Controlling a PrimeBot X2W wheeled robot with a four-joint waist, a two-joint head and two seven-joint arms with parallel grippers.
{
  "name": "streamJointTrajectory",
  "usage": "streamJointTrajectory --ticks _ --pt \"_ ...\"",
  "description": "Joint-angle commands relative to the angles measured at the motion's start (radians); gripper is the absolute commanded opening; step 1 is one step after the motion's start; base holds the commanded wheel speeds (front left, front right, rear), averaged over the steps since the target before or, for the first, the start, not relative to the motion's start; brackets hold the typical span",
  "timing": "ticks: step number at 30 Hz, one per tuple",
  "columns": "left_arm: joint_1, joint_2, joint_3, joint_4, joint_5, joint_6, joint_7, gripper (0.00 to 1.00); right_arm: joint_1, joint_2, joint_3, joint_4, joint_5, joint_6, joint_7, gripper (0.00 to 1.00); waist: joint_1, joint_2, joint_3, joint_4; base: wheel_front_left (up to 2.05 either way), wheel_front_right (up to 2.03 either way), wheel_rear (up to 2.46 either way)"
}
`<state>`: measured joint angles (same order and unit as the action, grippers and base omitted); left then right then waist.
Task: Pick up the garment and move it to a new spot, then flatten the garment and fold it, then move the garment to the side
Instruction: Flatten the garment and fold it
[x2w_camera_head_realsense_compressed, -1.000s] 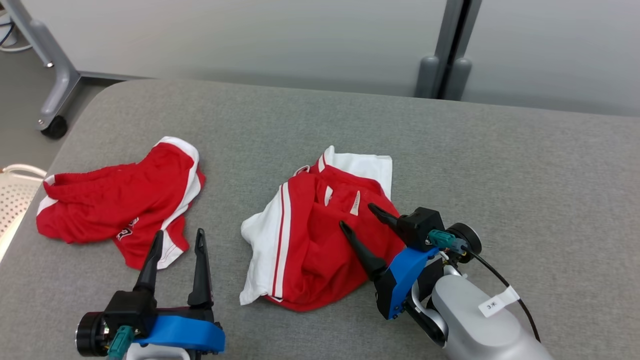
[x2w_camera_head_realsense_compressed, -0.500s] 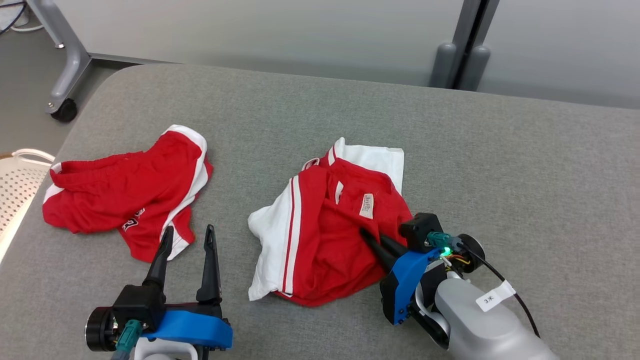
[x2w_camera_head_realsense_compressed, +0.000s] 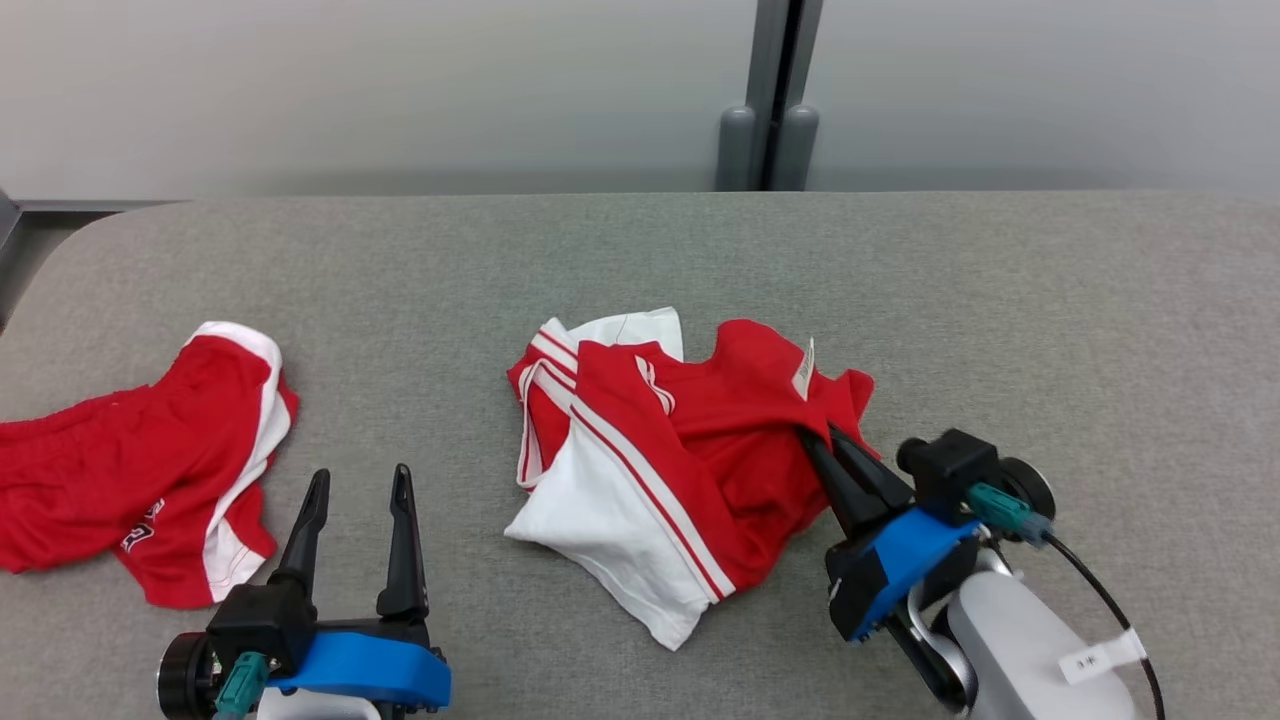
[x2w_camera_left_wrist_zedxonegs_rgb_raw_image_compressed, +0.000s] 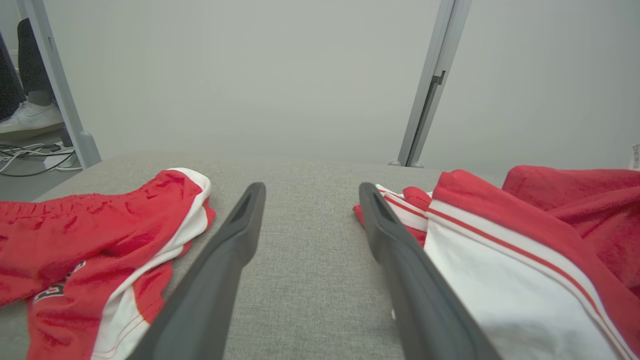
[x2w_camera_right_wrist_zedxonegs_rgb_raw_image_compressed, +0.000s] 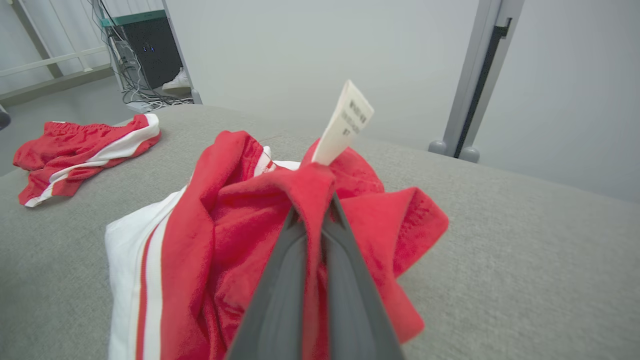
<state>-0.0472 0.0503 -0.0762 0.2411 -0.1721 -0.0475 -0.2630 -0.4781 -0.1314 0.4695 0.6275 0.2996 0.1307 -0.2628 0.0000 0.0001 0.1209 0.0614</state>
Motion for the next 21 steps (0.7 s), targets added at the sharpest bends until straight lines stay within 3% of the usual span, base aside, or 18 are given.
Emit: streamJointTrajectory --ticks 1,9,15,16,17,18,21 --pt "0.003 0.0 0.004 0.0 -0.003 0.001 -0.003 1.0 0.038 -0.007 -0.017 -0.023 -0.006 0.0 -0.002 0.0 0.0 -0.0001 -0.016 -0.022 0.0 0.0 0.0" --pt "0.012 0.0 0.013 0.003 -0.005 -0.001 -0.003 1.0 0.276 -0.007 -0.236 -0.249 -0.036 0.0 -0.003 0.0 0.0 -0.0001 -0.02 -0.083 0.0 0.0 0.0" --pt "0.007 0.0 0.011 0.009 -0.006 -0.004 -0.003 1.0 0.406 0.023 -0.382 -0.275 -0.045 0.0 -0.003 0.0 0.0 -0.0001 -0.019 -0.105 0.0 0.0 0.0" --pt "0.008 0.0 0.011 0.01 -0.006 -0.005 -0.003 1.0 0.418 0.027 -0.392 -0.272 -0.049 0.0 -0.003 0.24 0.0 -0.0001 -0.02 -0.108 0.0 0.0 0.0" --pt "0.008 0.0 0.011 0.011 -0.006 -0.006 -0.003 1.0 0.426 0.031 -0.403 -0.272 -0.052 0.0 -0.003 0.66 0.0 -0.0001 -0.02 -0.11 0.0 0.0 0.0" --pt "0.009 0.0 0.011 0.012 -0.006 -0.006 -0.003 1.0 0.43 0.035 -0.414 -0.276 -0.053 0.0 -0.003 1.0 0.0 -0.0001 -0.022 -0.112 0.0 0.0 0.0" --pt "0.014 0.0 0.014 0.013 -0.003 -0.009 -0.003 1.0 0.433 0.048 -0.456 -0.308 -0.06 0.0 -0.003 1.0 0.0 -0.0001 -0.027 -0.118 0.0 0.0 0.0"
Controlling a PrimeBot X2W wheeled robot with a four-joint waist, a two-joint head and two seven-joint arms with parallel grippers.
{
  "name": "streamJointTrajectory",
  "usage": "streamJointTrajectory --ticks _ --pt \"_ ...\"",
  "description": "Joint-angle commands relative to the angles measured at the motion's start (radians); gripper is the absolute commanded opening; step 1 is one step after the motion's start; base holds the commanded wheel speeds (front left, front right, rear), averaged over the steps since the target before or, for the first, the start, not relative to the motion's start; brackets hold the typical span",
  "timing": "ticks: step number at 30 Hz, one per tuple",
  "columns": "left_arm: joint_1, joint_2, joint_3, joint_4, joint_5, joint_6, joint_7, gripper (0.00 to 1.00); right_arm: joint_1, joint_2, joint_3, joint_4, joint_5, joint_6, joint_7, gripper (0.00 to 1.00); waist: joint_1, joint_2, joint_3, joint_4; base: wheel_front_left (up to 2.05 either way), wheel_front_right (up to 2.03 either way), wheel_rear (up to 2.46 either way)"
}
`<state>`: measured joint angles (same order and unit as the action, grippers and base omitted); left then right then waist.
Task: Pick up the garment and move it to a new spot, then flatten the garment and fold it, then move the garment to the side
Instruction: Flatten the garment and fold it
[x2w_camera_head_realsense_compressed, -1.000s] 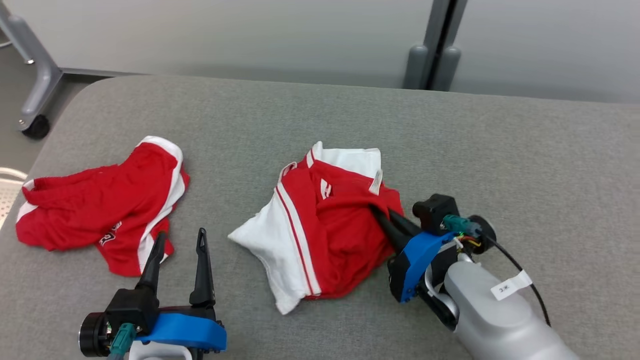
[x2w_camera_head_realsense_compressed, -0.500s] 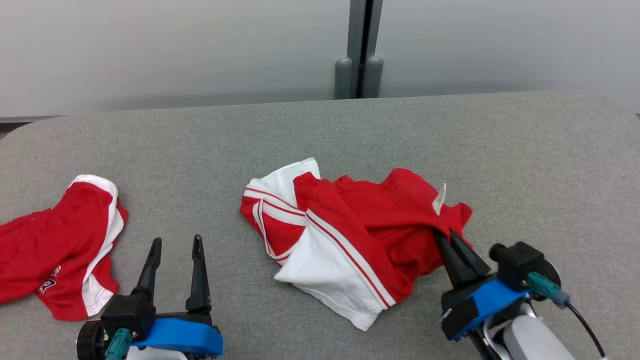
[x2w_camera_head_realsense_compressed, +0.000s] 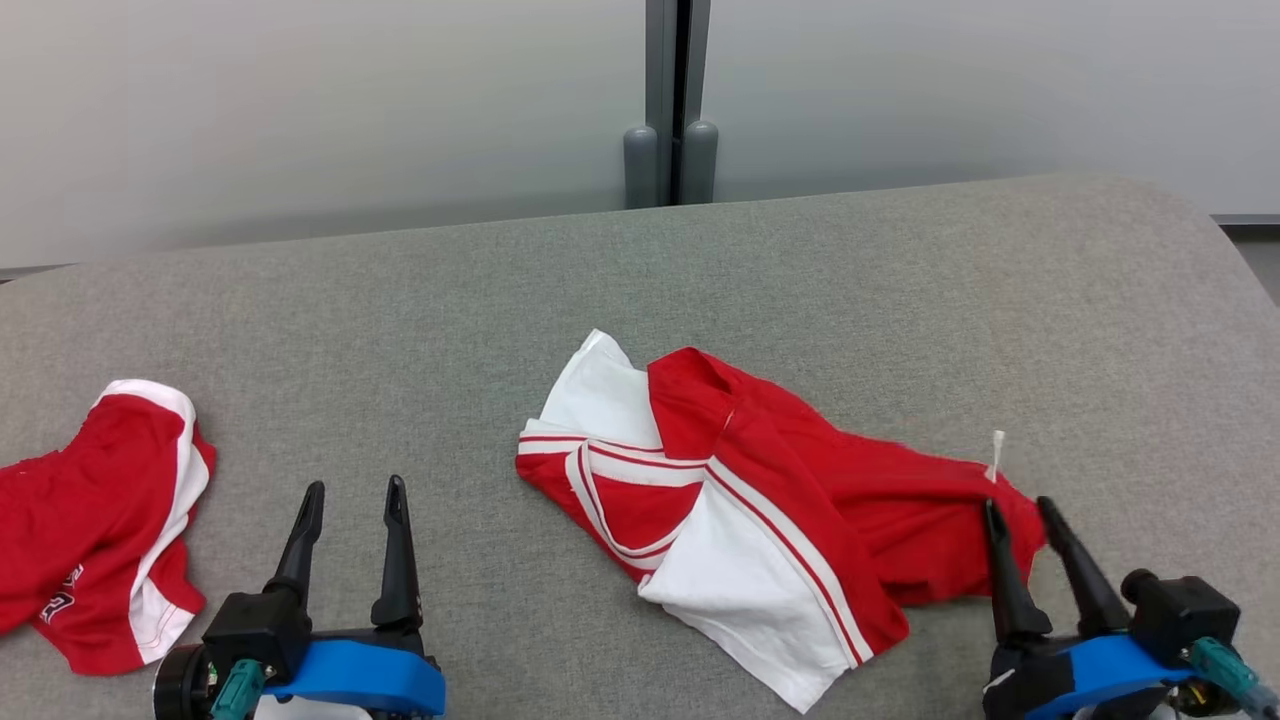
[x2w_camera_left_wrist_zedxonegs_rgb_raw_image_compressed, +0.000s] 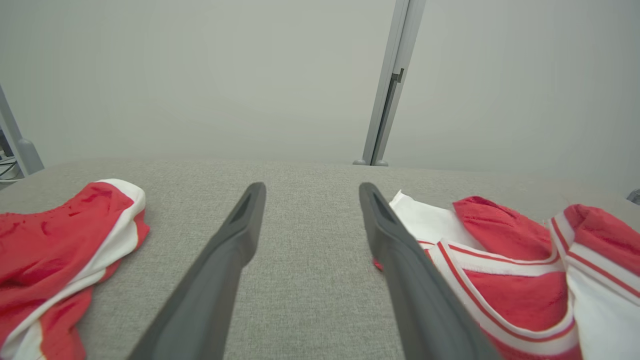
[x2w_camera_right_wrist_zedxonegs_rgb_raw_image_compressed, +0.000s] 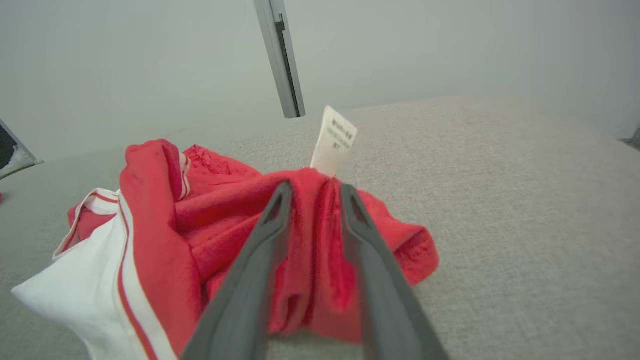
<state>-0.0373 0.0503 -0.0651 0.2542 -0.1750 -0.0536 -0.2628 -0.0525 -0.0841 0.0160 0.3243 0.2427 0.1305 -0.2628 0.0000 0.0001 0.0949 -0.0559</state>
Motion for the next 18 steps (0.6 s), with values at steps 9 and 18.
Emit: streamJointTrajectory --ticks 9,18 --pt "0.01 0.0 0.012 0.006 0.015 -0.015 -0.003 1.0 0.001 0.029 -0.053 -0.191 -0.047 0.0 -0.002 1.0 0.0 -0.0001 -0.017 -0.002 0.0 0.0 0.0" --pt "0.002 0.0 0.009 0.008 0.022 -0.021 -0.003 1.0 0.034 0.034 0.02 -0.285 -0.098 0.0 -0.002 1.0 0.0 -0.0001 -0.016 0.009 0.0 0.0 0.0"
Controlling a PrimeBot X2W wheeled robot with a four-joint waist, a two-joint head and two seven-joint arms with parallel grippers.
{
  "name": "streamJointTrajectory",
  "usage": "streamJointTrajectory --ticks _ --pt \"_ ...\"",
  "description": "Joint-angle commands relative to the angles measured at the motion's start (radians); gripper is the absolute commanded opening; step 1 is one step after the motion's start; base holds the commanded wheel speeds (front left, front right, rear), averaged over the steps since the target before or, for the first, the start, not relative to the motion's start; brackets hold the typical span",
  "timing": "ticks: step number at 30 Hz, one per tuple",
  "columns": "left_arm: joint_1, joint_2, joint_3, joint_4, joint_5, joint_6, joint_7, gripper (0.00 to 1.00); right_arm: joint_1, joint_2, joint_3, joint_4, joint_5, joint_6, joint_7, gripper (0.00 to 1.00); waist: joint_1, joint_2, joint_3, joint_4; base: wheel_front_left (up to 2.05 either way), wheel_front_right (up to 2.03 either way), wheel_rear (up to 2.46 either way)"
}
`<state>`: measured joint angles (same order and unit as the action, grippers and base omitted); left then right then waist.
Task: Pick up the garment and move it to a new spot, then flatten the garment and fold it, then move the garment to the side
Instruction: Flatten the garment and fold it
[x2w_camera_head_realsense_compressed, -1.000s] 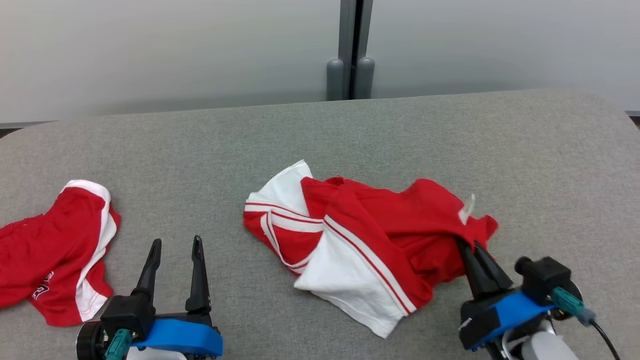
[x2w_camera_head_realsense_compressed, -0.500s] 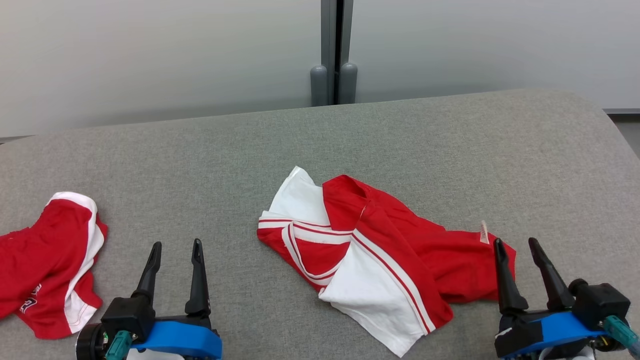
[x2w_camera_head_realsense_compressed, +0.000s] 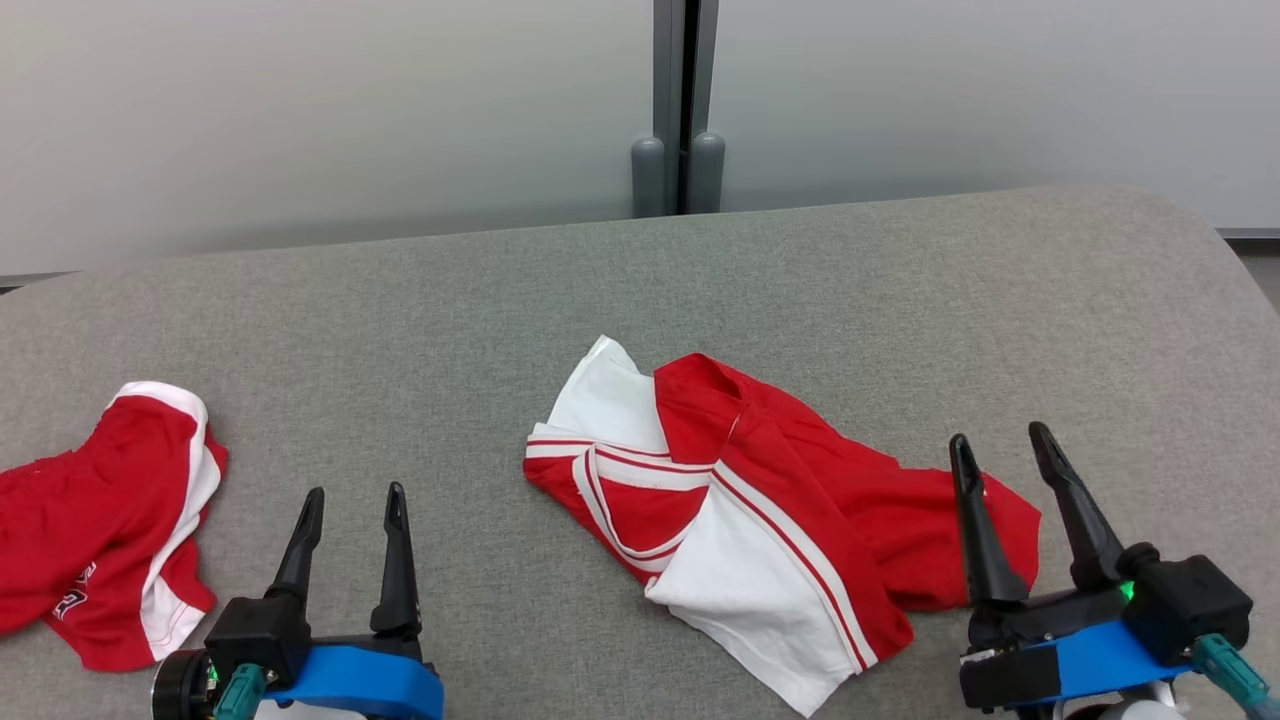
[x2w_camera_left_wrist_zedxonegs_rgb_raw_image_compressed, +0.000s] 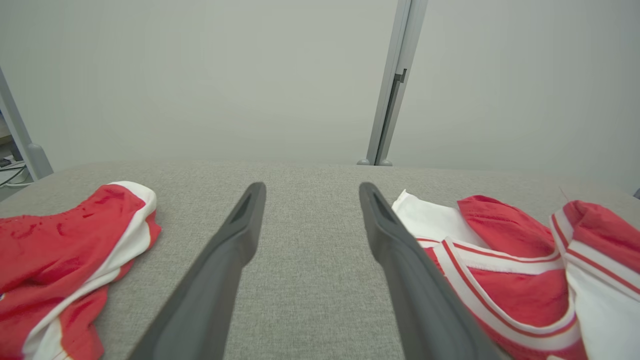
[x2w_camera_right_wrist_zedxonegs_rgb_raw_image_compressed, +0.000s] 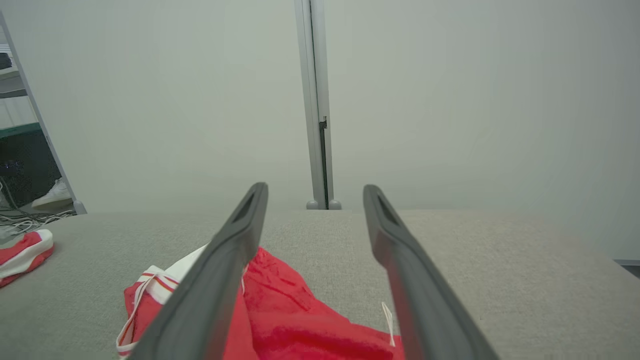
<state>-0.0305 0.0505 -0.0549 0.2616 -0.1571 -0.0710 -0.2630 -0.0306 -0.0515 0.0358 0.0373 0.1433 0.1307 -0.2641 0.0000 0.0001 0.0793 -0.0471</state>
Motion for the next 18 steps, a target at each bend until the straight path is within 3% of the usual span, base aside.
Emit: streamJointTrajectory --ticks 1,11,18 --pt "-0.004 0.0 -0.003 0.001 0.005 -0.004 -0.003 1.0 0.015 0.001 0.006 0.01 0.005 0.0 0.0 1.0 0.0 -0.0001 0.0 0.002 0.0 0.0 0.0" --pt "-0.004 0.0 -0.016 0.004 0.007 -0.005 -0.003 1.0 0.011 0.001 0.022 0.073 0.015 0.0 0.0 1.0 0.0 -0.0001 0.002 0.003 0.0 0.0 0.0" --pt "-0.038 0.0 -0.125 0.02 0.013 -0.037 -0.003 1.0 -0.008 0.001 0.023 0.083 0.021 0.0 0.0 1.0 0.0 -0.0001 0.005 -0.009 0.0 0.0 0.0"
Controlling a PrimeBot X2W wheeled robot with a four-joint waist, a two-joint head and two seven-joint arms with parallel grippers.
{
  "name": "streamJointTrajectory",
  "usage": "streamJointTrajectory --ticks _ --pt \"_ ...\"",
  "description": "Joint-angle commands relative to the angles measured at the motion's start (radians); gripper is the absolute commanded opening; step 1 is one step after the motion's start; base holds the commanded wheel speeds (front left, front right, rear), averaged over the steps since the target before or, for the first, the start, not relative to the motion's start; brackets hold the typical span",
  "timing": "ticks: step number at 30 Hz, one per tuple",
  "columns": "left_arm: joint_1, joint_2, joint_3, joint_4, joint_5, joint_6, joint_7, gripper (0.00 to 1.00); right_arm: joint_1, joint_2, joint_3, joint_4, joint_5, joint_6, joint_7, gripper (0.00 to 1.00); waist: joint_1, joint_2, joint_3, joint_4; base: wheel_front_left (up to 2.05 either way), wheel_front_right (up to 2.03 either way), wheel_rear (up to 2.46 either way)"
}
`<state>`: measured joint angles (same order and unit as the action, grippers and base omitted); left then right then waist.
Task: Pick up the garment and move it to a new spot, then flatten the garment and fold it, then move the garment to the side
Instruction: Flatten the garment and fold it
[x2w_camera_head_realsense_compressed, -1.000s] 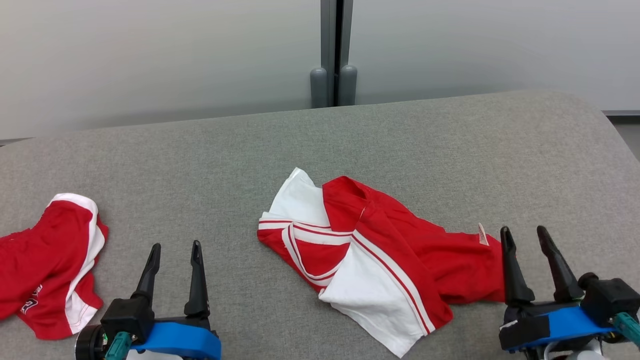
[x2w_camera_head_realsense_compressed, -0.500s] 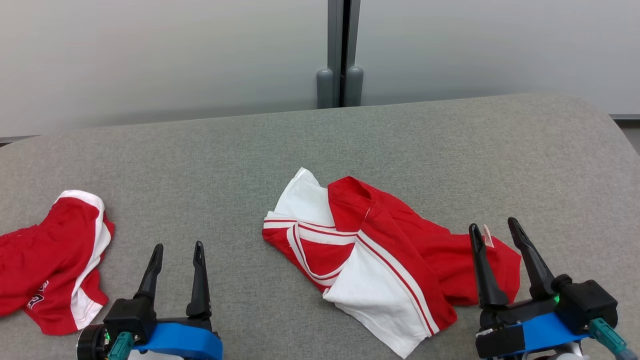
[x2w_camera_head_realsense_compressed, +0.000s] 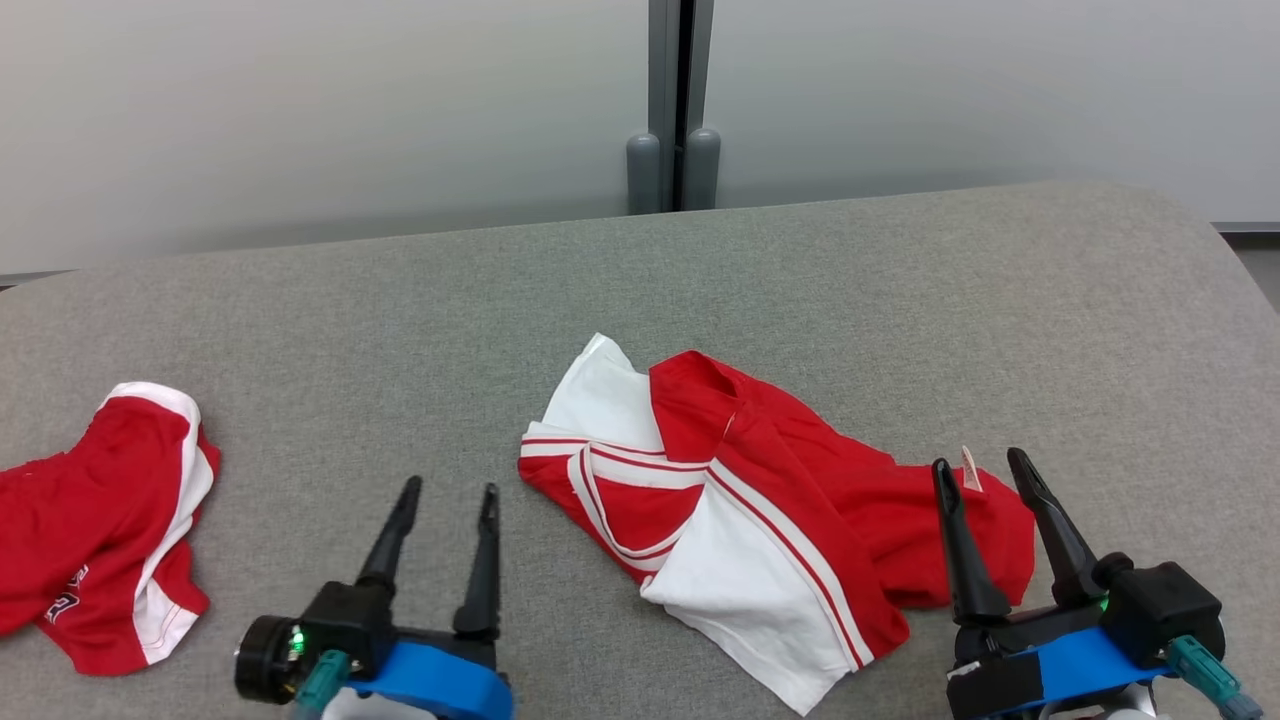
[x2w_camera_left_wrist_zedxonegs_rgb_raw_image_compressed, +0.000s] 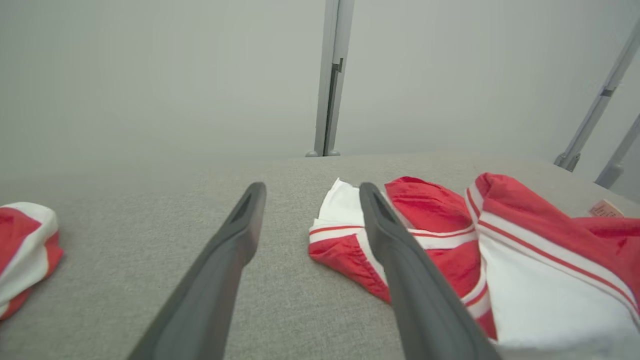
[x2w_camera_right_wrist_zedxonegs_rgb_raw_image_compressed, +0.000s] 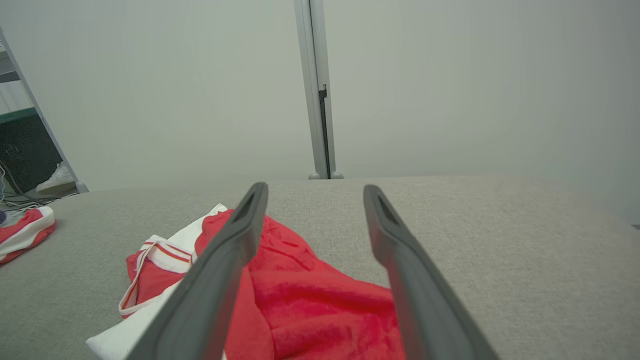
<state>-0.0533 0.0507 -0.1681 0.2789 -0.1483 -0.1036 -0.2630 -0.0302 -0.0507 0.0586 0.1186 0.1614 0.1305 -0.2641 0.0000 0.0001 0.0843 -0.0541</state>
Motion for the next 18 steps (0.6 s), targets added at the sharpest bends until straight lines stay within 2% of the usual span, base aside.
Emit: streamJointTrajectory --ticks 1,4,5,9,18 --pt "-0.022 -0.001 -0.038 0.01 0.004 -0.01 -0.003 1.0 -0.009 0.0 -0.001 0.003 0.003 0.0 0.0 1.0 0.0 -0.0001 0.0 -0.004 0.0 0.0 0.0" --pt "-0.036 0.0 -0.096 0.027 0.004 -0.02 -0.003 1.0 -0.01 0.0 -0.001 0.004 0.004 0.0 0.0 1.0 0.0 -0.0001 0.0 -0.009 0.0 0.0 0.0" --pt "-0.049 0.0 -0.154 0.051 -0.002 -0.024 -0.003 1.0 -0.012 0.0 0.001 0.005 0.005 0.0 0.0 1.0 0.0 -0.0001 0.0 -0.015 0.0 0.0 0.0" --pt "-0.079 0.002 -0.264 0.121 -0.027 -0.028 -0.003 1.0 -0.018 0.0 0.006 0.009 0.007 0.0 0.0 1.0 0.0 -0.0001 0.005 -0.033 0.0 0.0 0.0" --pt "-0.138 0.038 -0.439 0.27 -0.12 -0.029 -0.003 1.0 -0.023 0.0 0.003 0.008 0.009 0.0 0.0 1.0 0.0 -0.0001 0.024 -0.07 0.0 0.0 0.0"
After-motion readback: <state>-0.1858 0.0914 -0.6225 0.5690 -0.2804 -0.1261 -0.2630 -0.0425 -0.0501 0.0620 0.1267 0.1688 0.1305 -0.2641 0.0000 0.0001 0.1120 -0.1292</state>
